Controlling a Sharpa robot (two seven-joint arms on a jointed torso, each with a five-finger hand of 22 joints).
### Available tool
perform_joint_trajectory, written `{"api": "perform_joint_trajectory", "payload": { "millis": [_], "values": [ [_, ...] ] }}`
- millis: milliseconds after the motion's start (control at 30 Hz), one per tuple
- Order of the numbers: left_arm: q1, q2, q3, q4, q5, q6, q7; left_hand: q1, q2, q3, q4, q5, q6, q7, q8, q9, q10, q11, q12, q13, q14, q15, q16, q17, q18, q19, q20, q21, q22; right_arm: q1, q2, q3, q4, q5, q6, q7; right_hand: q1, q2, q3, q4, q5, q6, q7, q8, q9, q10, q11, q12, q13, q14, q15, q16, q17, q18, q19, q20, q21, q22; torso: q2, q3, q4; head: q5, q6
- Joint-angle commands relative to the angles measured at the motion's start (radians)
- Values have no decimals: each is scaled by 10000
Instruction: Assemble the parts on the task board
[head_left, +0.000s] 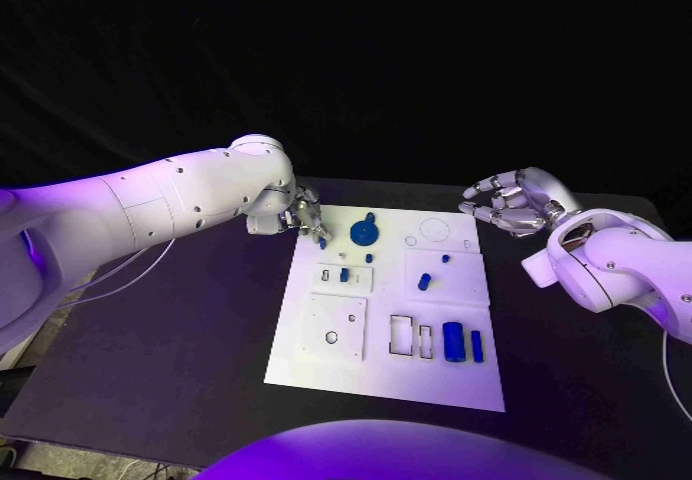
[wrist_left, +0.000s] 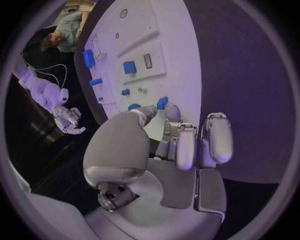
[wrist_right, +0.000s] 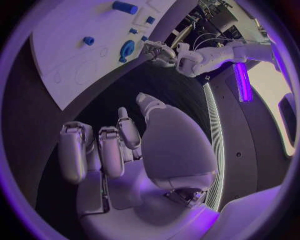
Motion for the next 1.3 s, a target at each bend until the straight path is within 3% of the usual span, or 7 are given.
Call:
{"api": "perform_joint_trajectory", "payload": {
  "millis": [33,333,433,500,700,967,1300],
  "values": [
    [0,22,-1,-10,121,190,17,114,17,35,3,1,80,-9,-10,15,67,3,56,13,636,-79,45,1090,-19,40,-2,59,13,-6,7,0,3,-102,104,61,-44,0,11,57,-7,-59,-4,36,-17,-48,7,-23,-4,698,-26,-38,1266,107,185,-35,-43,1570,-2,3,-2,-6,-12],
    [0,22,-5,-29,248,168,18,469,179,380,-150,5,198,-102,69,70,202,-81,119,122,636,-150,46,1089,-20,47,-49,68,33,-6,2,0,4,-102,87,67,-44,0,11,57,-7,-59,-4,36,-17,-48,7,-23,-4,698,-26,-38,1266,107,185,-35,-43,1570,2,4,0,-7,-21],
    [0,14,-5,-33,420,125,18,985,254,1089,-673,24,244,-182,205,230,348,-162,116,203,640,-236,50,1096,-30,76,-130,96,82,-6,2,0,3,-102,77,73,-44,4,11,62,1,-57,-6,46,-16,-42,5,-20,-1,696,-28,-43,1257,109,183,-37,-51,1565,2,4,0,-7,-21],
    [0,6,-6,-30,553,80,18,1133,61,2253,-1353,64,164,-195,387,498,466,-147,50,231,649,-210,63,1121,-51,102,-141,130,137,-6,3,0,0,-102,72,78,-44,4,11,62,1,-57,-6,46,-16,-42,5,-20,-1,696,-28,-43,1257,109,183,-37,-51,1565,-1,6,0,1,-22],
    [0,-43,-6,22,952,-83,12,621,-157,3411,-1959,126,196,-163,667,929,727,-175,220,536,659,-244,85,1153,-62,162,-156,212,261,-6,1,0,-2,-99,44,94,-44,4,11,62,1,-57,-6,46,-16,-42,5,-20,-1,696,-28,-43,1257,109,183,-37,-51,1565,3,4,-1,13,-30],
    [0,-162,-4,180,1374,-321,-20,246,-329,3869,-2217,402,271,-222,841,1219,951,-231,420,841,670,-292,106,1189,-76,206,-196,269,343,-6,-11,0,5,-95,11,110,-51,4,7,69,2,-55,-7,53,-16,-39,4,-18,-1,696,-29,-44,1255,111,181,-39,-59,1561,0,9,1,13,-38],
    [4,-669,45,980,1640,-802,1,-129,-540,4107,-2463,1198,388,-309,972,1520,1224,-315,647,1202,702,-366,166,1302,-108,302,-262,370,494,-6,-31,0,14,-89,-11,116,-61,5,2,79,1,-54,-8,59,-16,-40,4,-21,-4,691,-31,-53,1234,116,170,-40,-82,1546,-5,17,-5,24,-48]
  ]
}}
